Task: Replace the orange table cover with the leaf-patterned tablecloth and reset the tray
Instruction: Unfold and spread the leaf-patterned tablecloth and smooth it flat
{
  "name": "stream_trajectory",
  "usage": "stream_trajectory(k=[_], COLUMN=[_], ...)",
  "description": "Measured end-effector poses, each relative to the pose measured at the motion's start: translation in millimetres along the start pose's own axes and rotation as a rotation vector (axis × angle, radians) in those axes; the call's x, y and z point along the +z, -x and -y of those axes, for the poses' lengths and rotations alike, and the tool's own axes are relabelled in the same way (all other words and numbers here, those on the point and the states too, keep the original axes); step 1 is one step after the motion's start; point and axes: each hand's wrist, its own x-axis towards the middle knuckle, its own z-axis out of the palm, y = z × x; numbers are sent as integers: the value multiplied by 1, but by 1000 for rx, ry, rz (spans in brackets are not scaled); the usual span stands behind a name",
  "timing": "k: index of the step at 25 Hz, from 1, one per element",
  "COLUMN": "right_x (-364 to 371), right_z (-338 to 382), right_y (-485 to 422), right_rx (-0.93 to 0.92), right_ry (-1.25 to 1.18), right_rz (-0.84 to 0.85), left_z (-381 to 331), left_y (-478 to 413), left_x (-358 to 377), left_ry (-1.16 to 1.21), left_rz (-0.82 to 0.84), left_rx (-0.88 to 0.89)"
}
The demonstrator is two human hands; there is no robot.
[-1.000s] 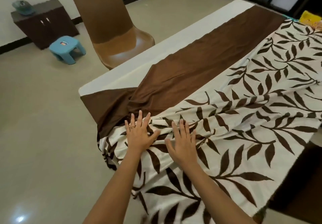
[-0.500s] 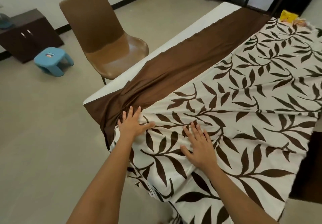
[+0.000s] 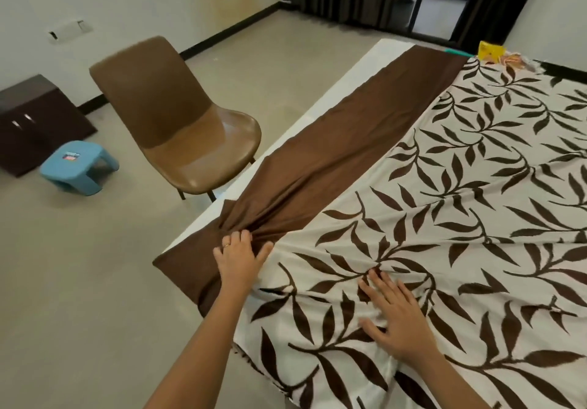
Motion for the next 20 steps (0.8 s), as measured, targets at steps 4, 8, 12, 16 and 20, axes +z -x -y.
stream_trajectory(k=[4,8,12,16,20], right_x=[0,26,42,44,42], right_z=[63,136,136,147,158], right_y=[-58,-143,-168,-183,-196], right_rx=[209,263,224,200,201], right_ry=[-61,-94,8,11,-9], right_rz=[-368,-183,-129,-115,-88], left_z=[41,70,75,88,95], left_y=[-43,-68,-83,-105,-126], left_x=[3,18,19,19,17], left_ry=[147,68,145,140,110], left_rz=[47,257,139,123,216], left_rx=[174,156,84,32,-44])
